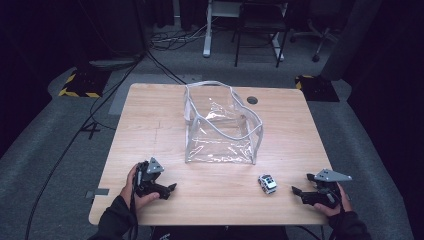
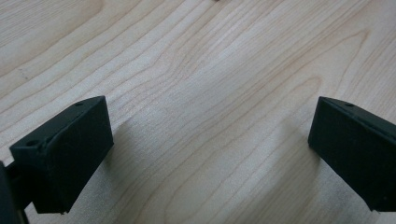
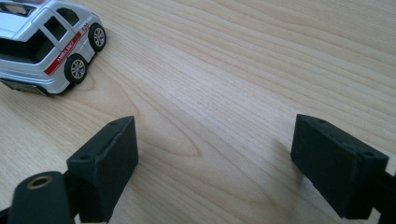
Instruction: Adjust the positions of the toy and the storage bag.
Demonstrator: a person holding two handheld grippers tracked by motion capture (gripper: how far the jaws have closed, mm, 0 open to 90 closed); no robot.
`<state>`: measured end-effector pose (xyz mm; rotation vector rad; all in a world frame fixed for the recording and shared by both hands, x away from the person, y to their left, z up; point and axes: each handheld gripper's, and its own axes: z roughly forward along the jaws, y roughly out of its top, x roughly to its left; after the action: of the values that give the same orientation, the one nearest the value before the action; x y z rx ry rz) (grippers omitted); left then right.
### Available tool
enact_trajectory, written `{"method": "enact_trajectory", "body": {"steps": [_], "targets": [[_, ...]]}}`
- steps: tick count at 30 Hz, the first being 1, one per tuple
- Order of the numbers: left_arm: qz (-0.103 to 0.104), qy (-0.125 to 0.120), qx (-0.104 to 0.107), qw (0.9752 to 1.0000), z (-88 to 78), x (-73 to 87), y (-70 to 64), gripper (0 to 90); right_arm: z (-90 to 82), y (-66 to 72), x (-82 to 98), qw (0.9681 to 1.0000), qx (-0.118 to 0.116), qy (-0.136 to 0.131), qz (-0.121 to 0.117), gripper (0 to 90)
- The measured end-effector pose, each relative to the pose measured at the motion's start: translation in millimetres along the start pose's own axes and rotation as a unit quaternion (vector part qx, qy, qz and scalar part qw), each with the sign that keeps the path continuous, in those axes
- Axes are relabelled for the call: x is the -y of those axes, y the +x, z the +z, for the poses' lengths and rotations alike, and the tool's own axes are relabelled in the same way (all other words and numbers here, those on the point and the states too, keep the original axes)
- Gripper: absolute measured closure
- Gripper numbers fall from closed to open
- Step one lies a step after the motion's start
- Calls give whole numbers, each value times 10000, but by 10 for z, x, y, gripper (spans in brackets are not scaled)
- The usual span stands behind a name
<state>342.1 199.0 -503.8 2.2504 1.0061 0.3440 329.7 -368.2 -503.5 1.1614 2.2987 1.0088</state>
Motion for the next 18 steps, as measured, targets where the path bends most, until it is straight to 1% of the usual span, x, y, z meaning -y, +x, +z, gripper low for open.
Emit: {"method": "enact_trajectory", "body": {"steps": [3, 5, 7, 9, 10, 12, 13, 15, 17, 18], "targets": [[2, 2, 0, 10000, 0, 0, 0, 1, -6, 8, 5, 10000, -50, -1, -63, 155], [0, 2, -1, 10000, 0, 0, 0, 1, -19, 17, 8, 9998, -150, 35, -147, 155], [1, 1, -1, 10000, 0, 0, 0, 1, -16, 31, 8, 9996, -199, 11, -206, 156], [1, 1, -1, 10000, 0, 0, 0, 1, -20, 36, 8, 9996, -205, 29, -207, 155], [3, 1, -2, 10000, -1, 0, 1, 1, -21, 54, 11, 9992, -252, 15, -318, 155], [2, 0, -3, 10000, -1, 0, 1, 1, -19, 72, 11, 9991, -270, -12, -335, 155], [-8, 0, -1, 10000, -1, 1, -1, 1, -19, 80, 8, 9988, -287, -9, -400, 155], [-20, 6, -30, 10000, -5, 3, -4, 3, -10, 115, 0, 9983, -363, -2, -450, 155], [-36, -18, -58, 10000, -4, 6, -8, 4, -6, 135, -3, 9982, -394, -21, -452, 155], [-28, -20, -65, 10000, -4, 5, -7, 3, 7, 165, -9, 9976, -449, -30, -518, 155]]}}
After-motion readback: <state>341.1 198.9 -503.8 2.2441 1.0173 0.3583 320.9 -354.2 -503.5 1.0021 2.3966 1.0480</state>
